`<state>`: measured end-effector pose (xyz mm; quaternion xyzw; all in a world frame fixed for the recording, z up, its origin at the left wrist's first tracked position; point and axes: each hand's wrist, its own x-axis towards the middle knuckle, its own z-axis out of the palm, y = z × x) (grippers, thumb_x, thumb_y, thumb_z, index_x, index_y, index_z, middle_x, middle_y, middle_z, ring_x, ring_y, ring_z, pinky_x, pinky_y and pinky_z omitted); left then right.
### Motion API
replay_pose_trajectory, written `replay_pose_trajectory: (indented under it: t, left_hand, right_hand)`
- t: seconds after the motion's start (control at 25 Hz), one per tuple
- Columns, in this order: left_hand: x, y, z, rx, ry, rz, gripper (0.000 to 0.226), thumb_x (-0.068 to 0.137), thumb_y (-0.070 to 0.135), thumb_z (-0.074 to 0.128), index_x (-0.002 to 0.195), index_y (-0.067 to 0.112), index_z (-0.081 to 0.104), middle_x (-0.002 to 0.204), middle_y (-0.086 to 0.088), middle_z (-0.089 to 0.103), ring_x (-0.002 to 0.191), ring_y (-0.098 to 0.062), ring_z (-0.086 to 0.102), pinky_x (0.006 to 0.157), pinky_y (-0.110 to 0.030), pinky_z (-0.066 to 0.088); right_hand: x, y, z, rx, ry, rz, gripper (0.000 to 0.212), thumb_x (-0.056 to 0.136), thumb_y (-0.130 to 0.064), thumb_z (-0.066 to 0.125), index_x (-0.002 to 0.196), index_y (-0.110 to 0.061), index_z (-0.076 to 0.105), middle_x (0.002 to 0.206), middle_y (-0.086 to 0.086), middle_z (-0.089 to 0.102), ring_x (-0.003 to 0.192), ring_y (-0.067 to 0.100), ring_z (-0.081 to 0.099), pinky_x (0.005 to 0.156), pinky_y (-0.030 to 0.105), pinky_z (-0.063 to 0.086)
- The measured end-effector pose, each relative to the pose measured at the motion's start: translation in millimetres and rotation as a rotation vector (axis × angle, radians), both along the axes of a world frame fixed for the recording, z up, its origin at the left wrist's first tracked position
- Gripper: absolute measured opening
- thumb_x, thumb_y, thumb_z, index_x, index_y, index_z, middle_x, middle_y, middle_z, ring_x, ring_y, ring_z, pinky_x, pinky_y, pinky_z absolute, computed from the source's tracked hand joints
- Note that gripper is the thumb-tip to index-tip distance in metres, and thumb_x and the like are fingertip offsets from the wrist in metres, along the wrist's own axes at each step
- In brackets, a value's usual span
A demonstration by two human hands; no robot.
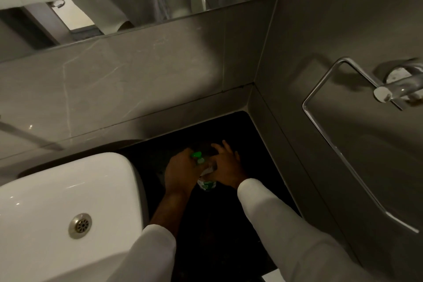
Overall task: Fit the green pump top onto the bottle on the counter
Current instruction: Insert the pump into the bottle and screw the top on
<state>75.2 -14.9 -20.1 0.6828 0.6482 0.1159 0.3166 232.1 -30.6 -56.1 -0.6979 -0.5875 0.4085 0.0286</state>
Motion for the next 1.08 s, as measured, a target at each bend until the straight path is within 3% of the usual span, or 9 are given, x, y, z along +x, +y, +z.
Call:
replay_pose_trajectory:
  t: [0.16, 0.28, 0.36, 0.48, 0.56, 0.64, 0.8, 0.88, 1.08]
  left_hand:
    - [-0.9, 8.1, 1.9, -0.077, -0.070, -0.040, 0.040, 0.072, 0.046, 0.080, 0.094, 0.013, 0.072, 0.091, -0.007, 0.075, 0.087, -0.027, 0.073, 0.076, -0.042, 0.060]
    - [-2.6, 18.6, 7.4, -0.047, 0.086, -0.251, 0.045, 0.063, 0.063, 0.066, 0.086, 0.025, 0.067, 0.088, 0.003, 0.071, 0.092, -0.025, 0.070, 0.080, -0.038, 0.054]
    - [-2.4, 25.3, 12.3, -0.023, 0.182, -0.374, 0.042, 0.062, 0.066, 0.057, 0.083, 0.031, 0.064, 0.085, 0.008, 0.066, 0.097, -0.023, 0.067, 0.084, -0.039, 0.047]
    - [-3.2, 30.0, 13.3, 0.018, 0.270, -0.562, 0.057, 0.066, 0.064, 0.045, 0.100, 0.026, 0.070, 0.107, 0.002, 0.070, 0.116, -0.022, 0.058, 0.102, -0.046, 0.036]
    - [-4.9, 29.0, 13.0, 0.095, 0.258, -0.628, 0.047, 0.074, 0.058, 0.053, 0.102, 0.023, 0.070, 0.111, 0.001, 0.070, 0.119, -0.022, 0.057, 0.105, -0.044, 0.034]
    - [-8.7, 26.6, 16.1, 0.139, 0.230, -0.673, 0.035, 0.081, 0.047, 0.065, 0.105, 0.022, 0.070, 0.112, 0.000, 0.070, 0.118, -0.024, 0.059, 0.104, -0.041, 0.039]
    - [-11.1, 30.1, 39.9, 0.158, 0.223, -0.687, 0.050, 0.079, 0.061, 0.058, 0.123, 0.038, 0.063, 0.119, 0.005, 0.069, 0.109, -0.019, 0.065, 0.086, -0.030, 0.050]
    - [-4.5, 37.1, 50.9, 0.182, 0.312, -0.750, 0.040, 0.083, 0.058, 0.051, 0.117, 0.042, 0.065, 0.116, 0.008, 0.072, 0.105, -0.019, 0.068, 0.080, -0.030, 0.052]
    - [16.9, 46.1, 66.3, 0.103, 0.560, -0.811, 0.025, 0.092, 0.045, 0.053, 0.108, 0.035, 0.068, 0.109, 0.002, 0.073, 0.105, -0.024, 0.068, 0.085, -0.037, 0.049]
  right_hand:
    - [0.8, -1.3, -1.0, -0.042, 0.056, -0.110, 0.087, 0.074, -0.055, 0.087, 0.152, -0.032, 0.058, 0.181, -0.007, 0.010, 0.170, 0.037, 0.001, 0.134, 0.061, 0.009]
    - [4.5, -2.3, 2.7, -0.070, 0.104, -0.132, 0.098, 0.074, -0.050, 0.089, 0.161, -0.032, 0.047, 0.182, -0.006, 0.005, 0.170, 0.039, 0.000, 0.135, 0.060, 0.009]
    - [5.3, -2.3, 4.5, -0.052, 0.064, -0.075, 0.094, 0.076, -0.052, 0.087, 0.159, -0.030, 0.049, 0.182, -0.008, 0.007, 0.170, 0.039, 0.000, 0.134, 0.062, 0.009]
    - [7.2, -4.3, 4.5, -0.018, 0.033, -0.010, 0.084, 0.079, -0.053, 0.085, 0.154, -0.029, 0.056, 0.182, -0.009, 0.008, 0.170, 0.038, -0.002, 0.134, 0.062, 0.007]
    - [9.8, -6.3, 4.9, -0.016, 0.040, -0.001, 0.083, 0.079, -0.052, 0.085, 0.153, -0.030, 0.057, 0.181, -0.010, 0.009, 0.170, 0.037, -0.002, 0.134, 0.063, 0.006]
    - [10.4, -9.2, 3.3, 0.023, 0.042, 0.035, 0.074, 0.080, -0.053, 0.084, 0.148, -0.032, 0.063, 0.180, -0.012, 0.014, 0.171, 0.032, -0.003, 0.134, 0.062, 0.003]
    - [7.6, -12.2, 3.1, 0.053, 0.053, 0.031, 0.071, 0.078, -0.055, 0.084, 0.143, -0.034, 0.067, 0.178, -0.014, 0.023, 0.171, 0.026, -0.002, 0.134, 0.061, 0.001]
    - [5.3, -12.2, 5.6, 0.062, 0.041, 0.046, 0.066, 0.078, -0.055, 0.085, 0.138, -0.033, 0.071, 0.177, -0.013, 0.025, 0.171, 0.026, -0.002, 0.134, 0.061, 0.000]
    - [4.8, -14.9, 14.5, 0.058, 0.044, 0.032, 0.060, 0.080, -0.054, 0.084, 0.135, -0.033, 0.073, 0.177, -0.011, 0.025, 0.171, 0.027, -0.002, 0.134, 0.062, 0.000]
